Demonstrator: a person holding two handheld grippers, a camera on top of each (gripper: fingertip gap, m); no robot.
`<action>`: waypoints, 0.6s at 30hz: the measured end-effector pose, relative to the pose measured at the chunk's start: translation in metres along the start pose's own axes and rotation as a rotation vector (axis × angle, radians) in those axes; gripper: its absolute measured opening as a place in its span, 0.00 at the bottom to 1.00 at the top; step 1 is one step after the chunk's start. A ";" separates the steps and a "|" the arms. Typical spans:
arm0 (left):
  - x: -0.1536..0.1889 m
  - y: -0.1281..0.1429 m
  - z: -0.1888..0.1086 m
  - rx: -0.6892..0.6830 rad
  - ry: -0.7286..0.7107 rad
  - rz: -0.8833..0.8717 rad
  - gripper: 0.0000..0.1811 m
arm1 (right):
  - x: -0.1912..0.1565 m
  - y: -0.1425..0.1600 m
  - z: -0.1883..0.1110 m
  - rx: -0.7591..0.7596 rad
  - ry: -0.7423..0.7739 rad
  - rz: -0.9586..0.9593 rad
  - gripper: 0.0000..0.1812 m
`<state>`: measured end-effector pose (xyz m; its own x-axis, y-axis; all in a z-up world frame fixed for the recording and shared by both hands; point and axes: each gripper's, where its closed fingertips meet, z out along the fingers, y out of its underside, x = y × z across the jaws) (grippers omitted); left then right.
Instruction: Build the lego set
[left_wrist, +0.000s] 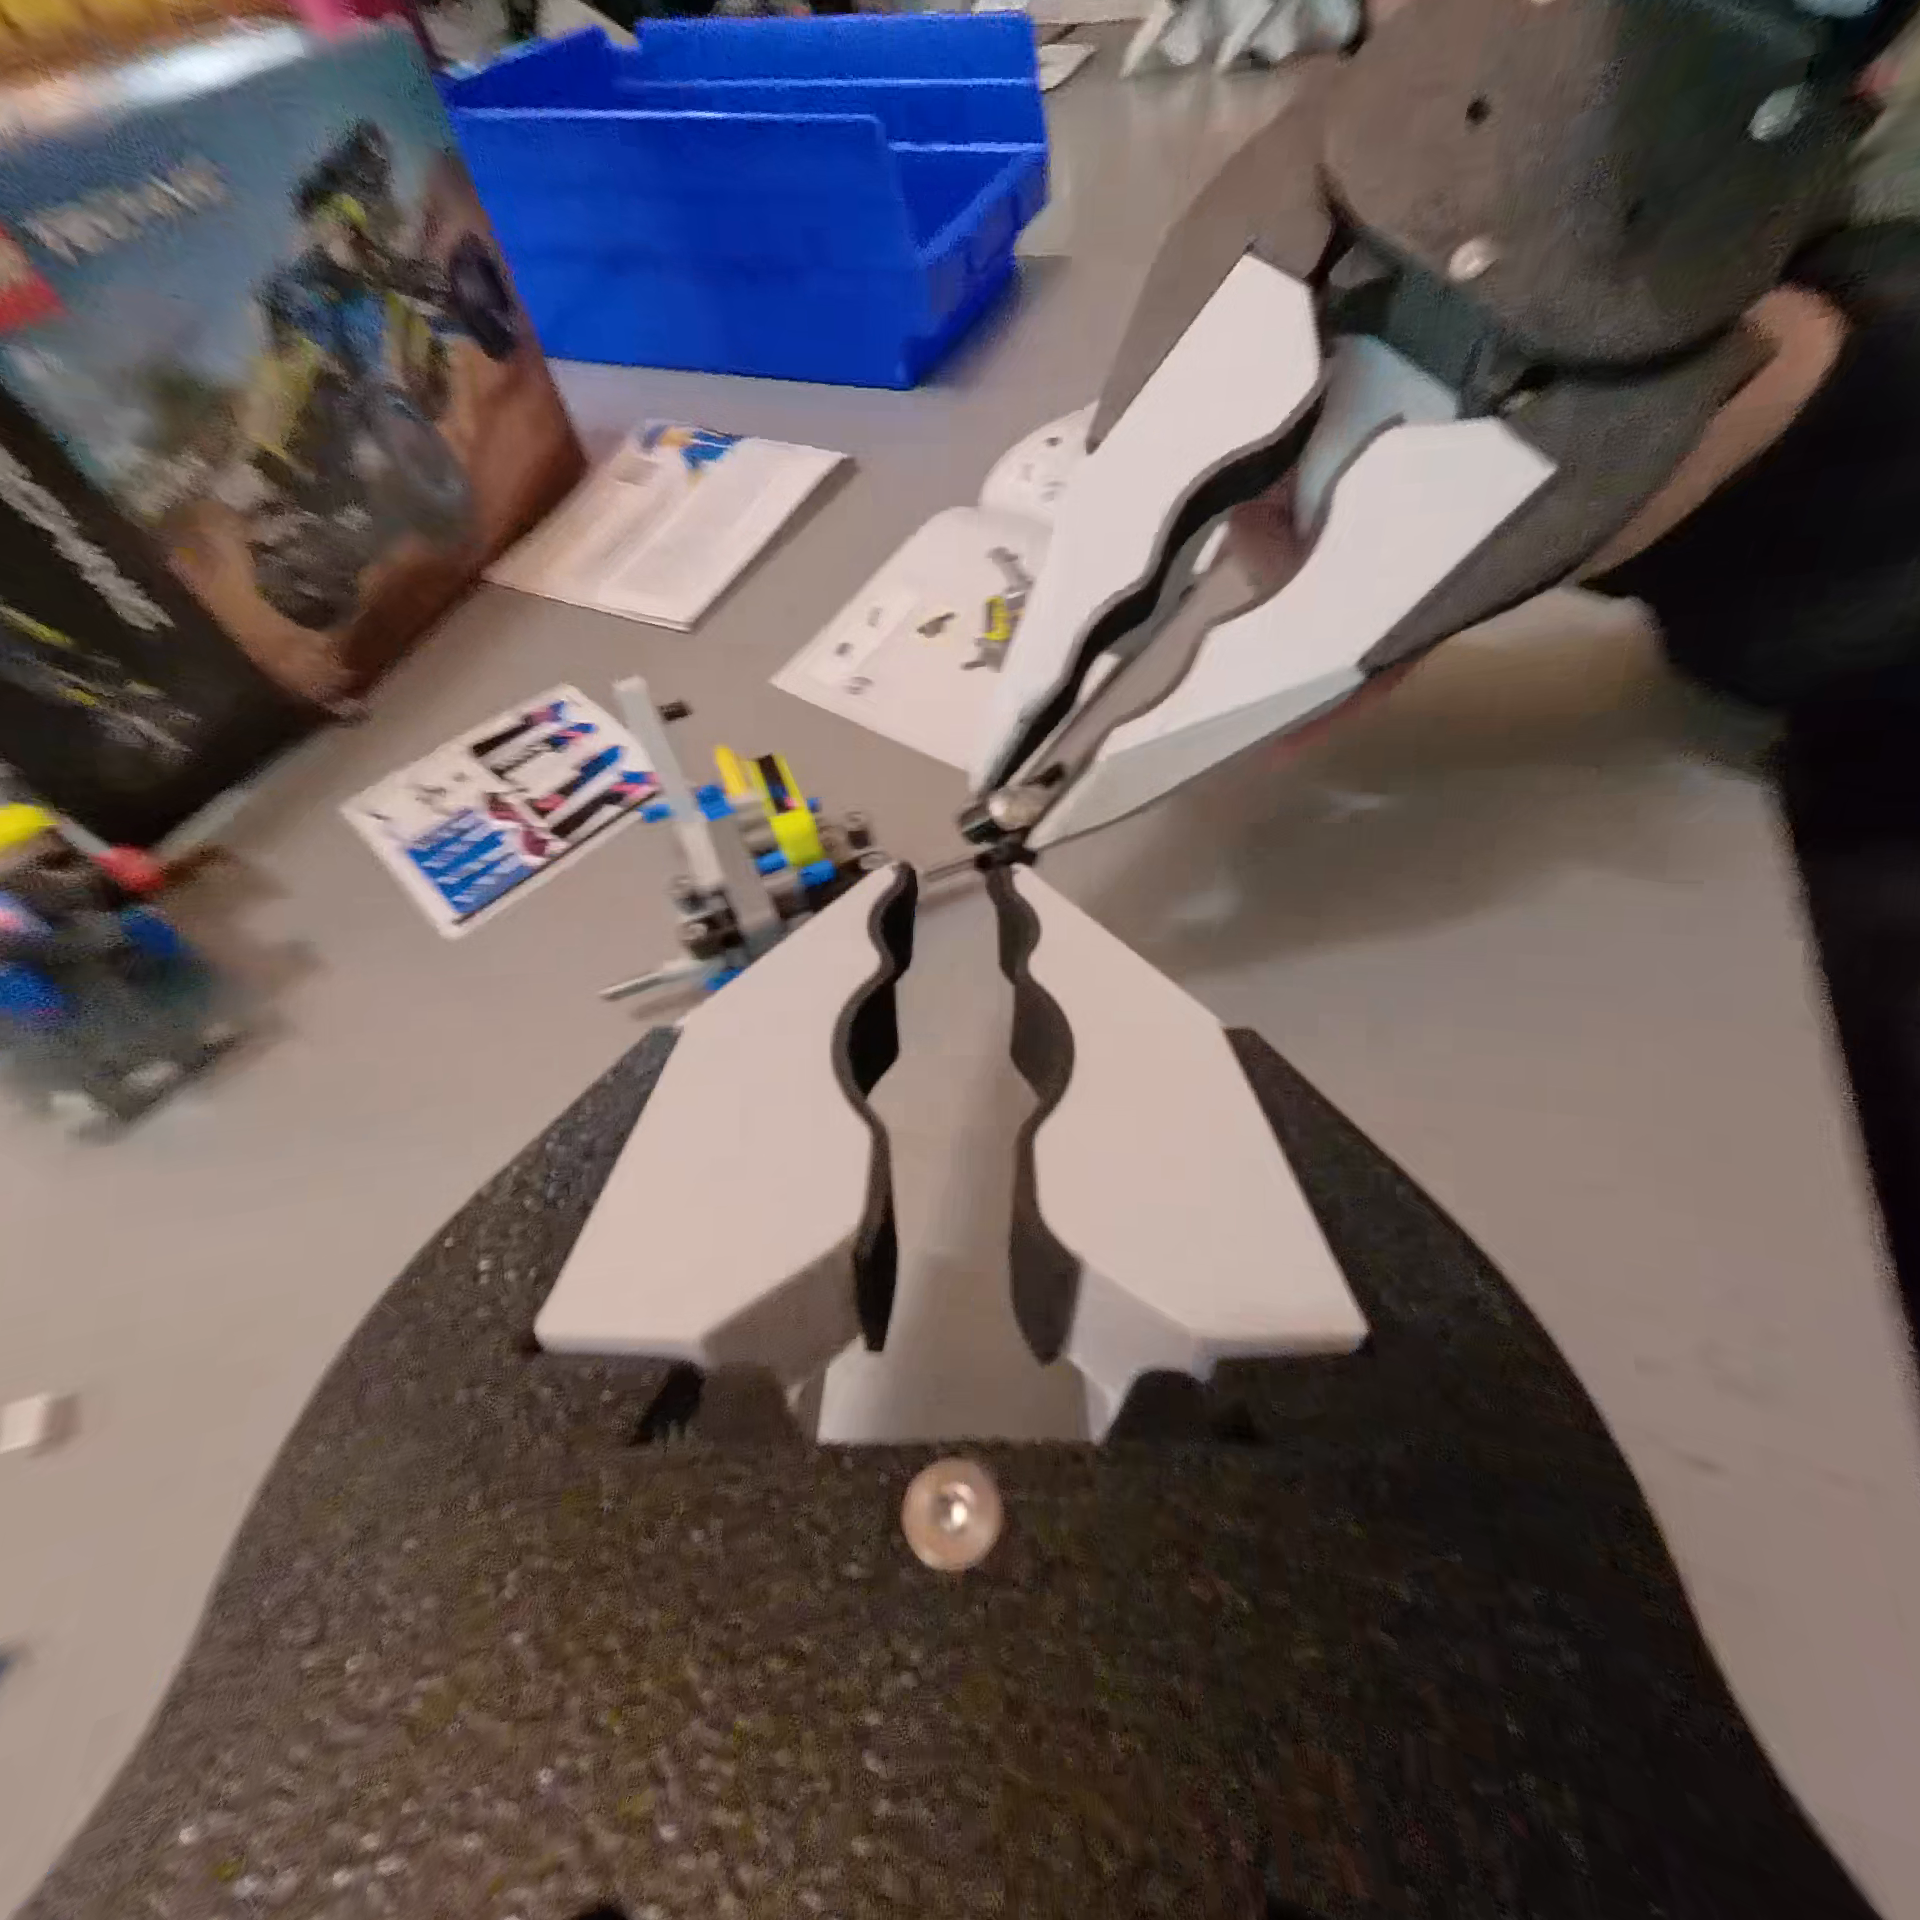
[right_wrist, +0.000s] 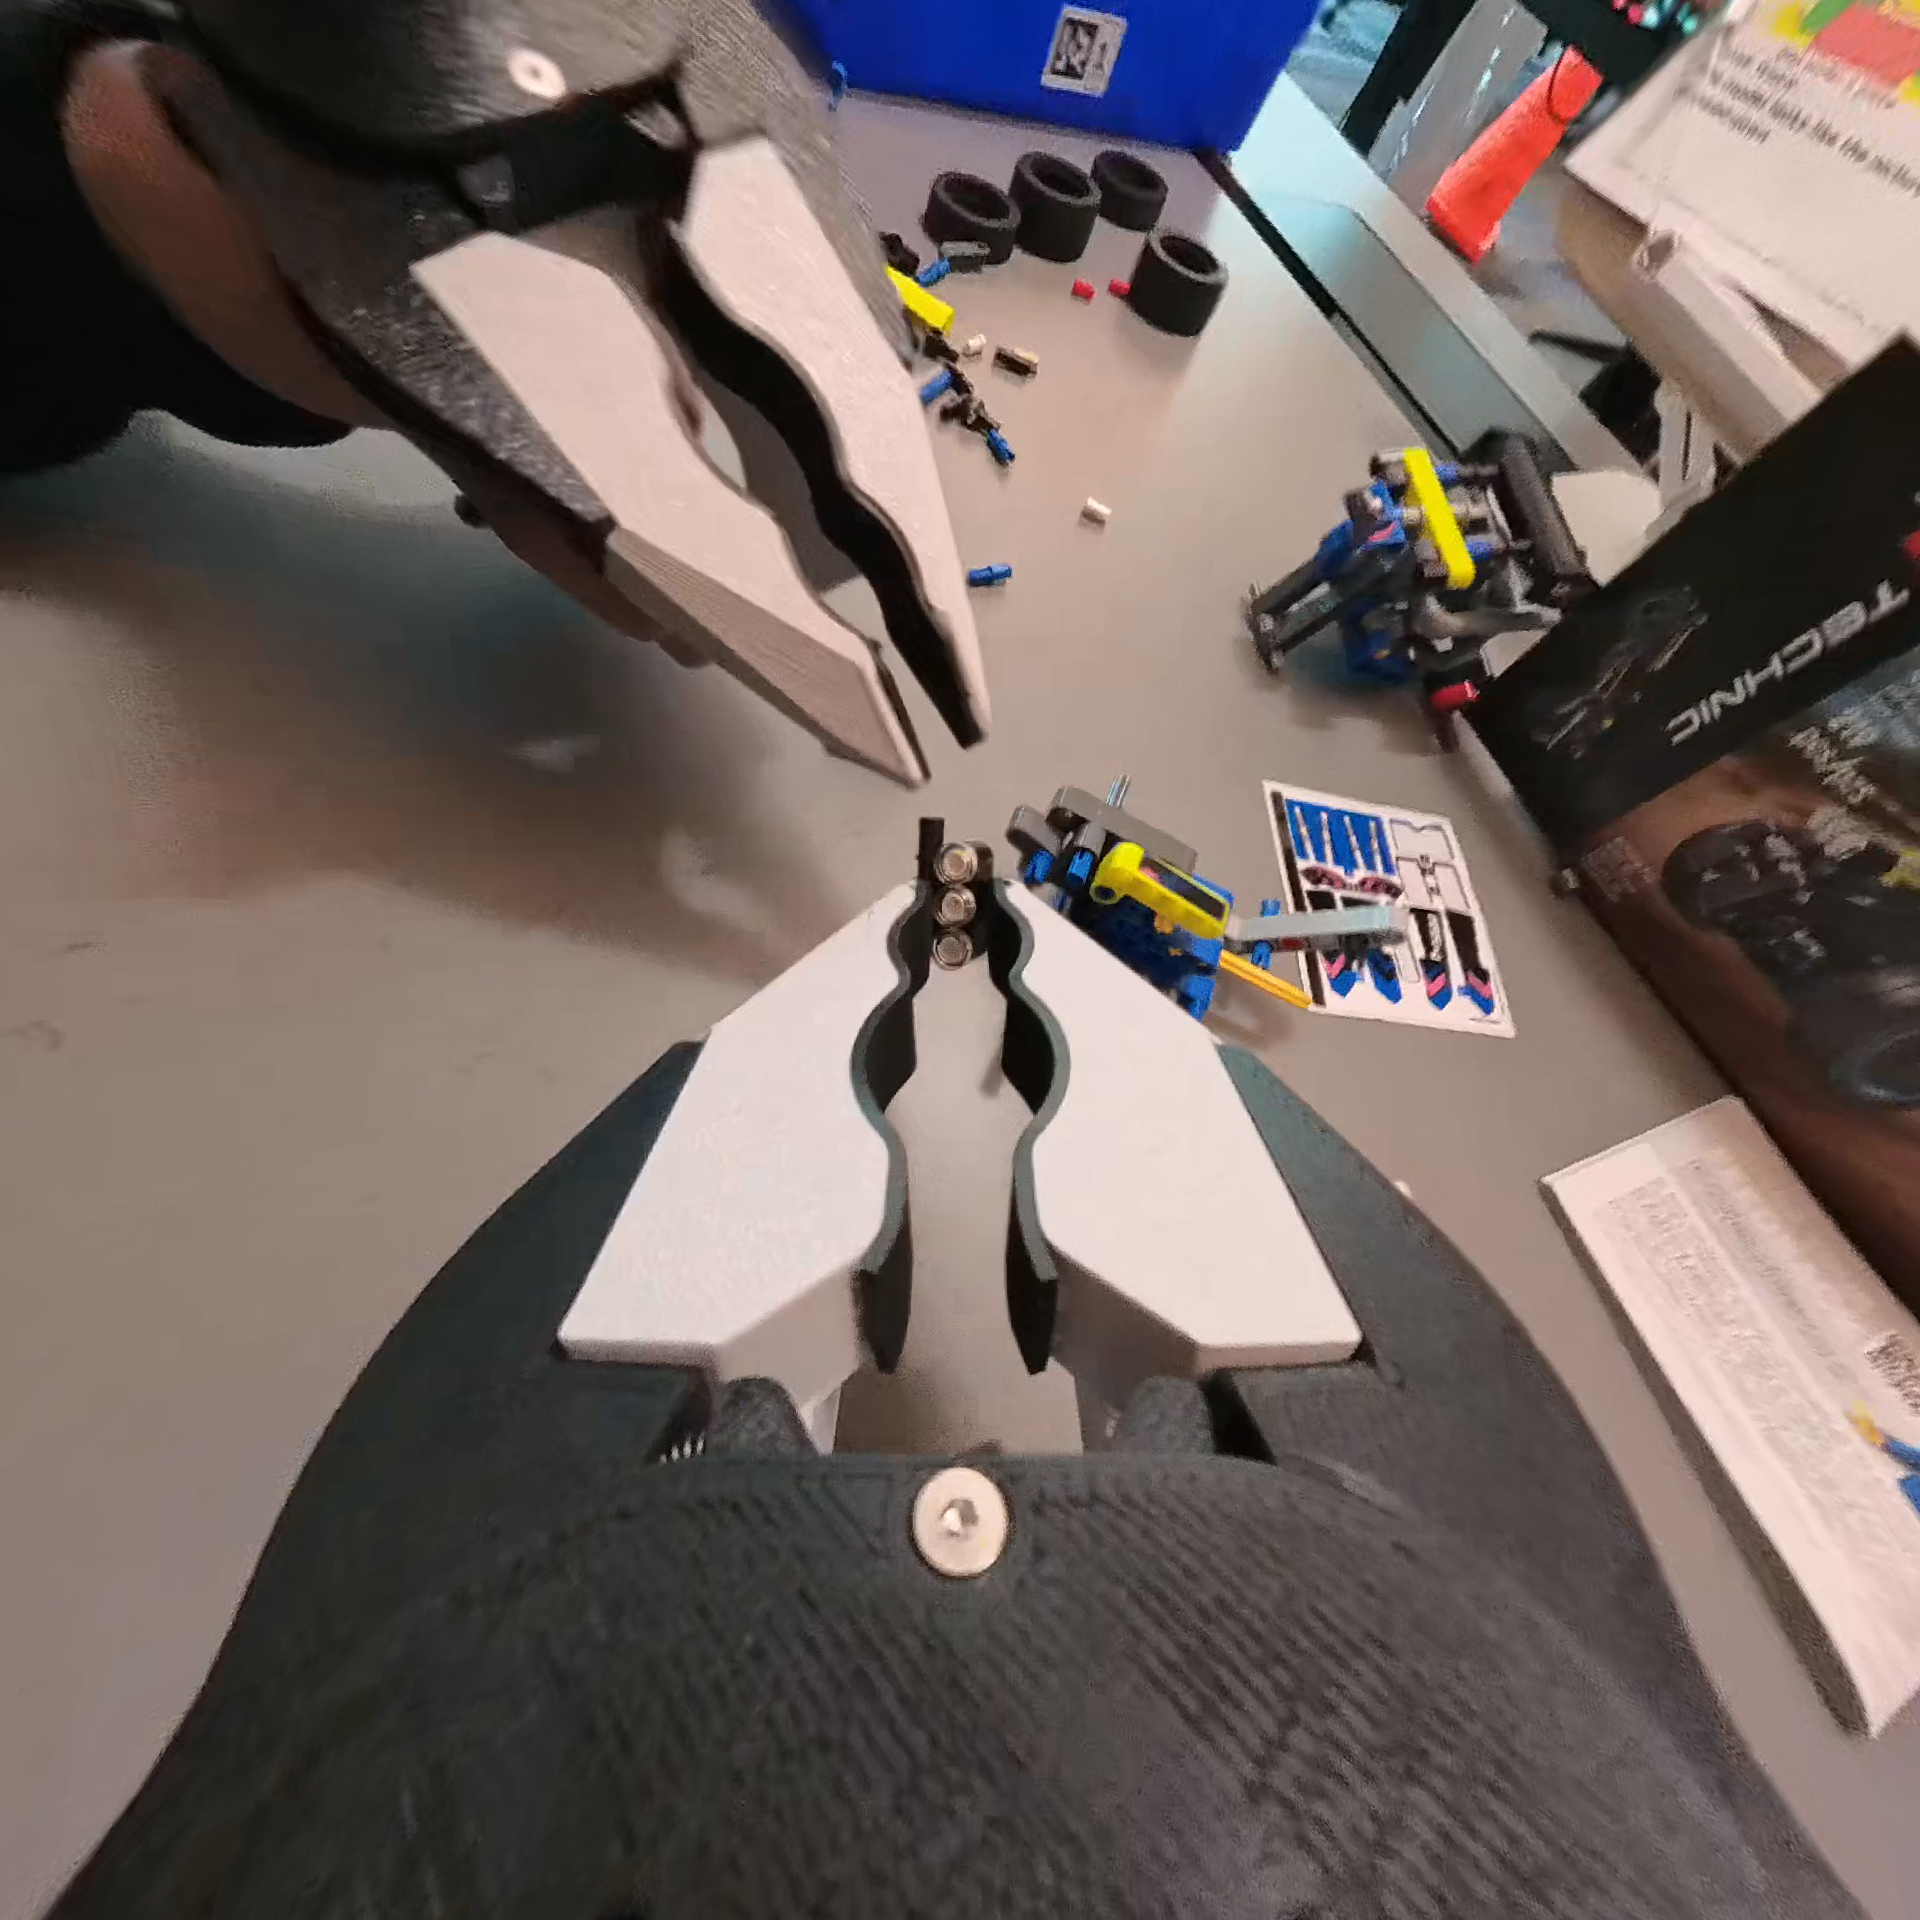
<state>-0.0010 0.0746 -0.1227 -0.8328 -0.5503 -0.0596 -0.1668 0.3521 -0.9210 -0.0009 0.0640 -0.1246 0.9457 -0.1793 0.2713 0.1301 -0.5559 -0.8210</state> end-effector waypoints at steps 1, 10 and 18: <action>0.003 -0.001 0.001 0.009 0.040 -0.045 0.08 | -0.002 -0.003 0.000 0.003 -0.005 -0.017 0.05; 0.011 -0.008 -0.002 0.075 0.176 -0.179 0.01 | 0.000 -0.014 -0.003 0.014 0.046 -0.100 0.05; 0.018 -0.024 -0.016 0.229 0.379 -0.262 0.01 | -0.009 -0.022 -0.012 0.260 -0.222 0.196 0.10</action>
<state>-0.0210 0.0685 -0.0955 -0.9185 -0.2695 0.2895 -0.3112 0.0406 -0.9495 -0.0158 0.0683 -0.1028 0.9978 -0.0658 0.0043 -0.0156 -0.2993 -0.9540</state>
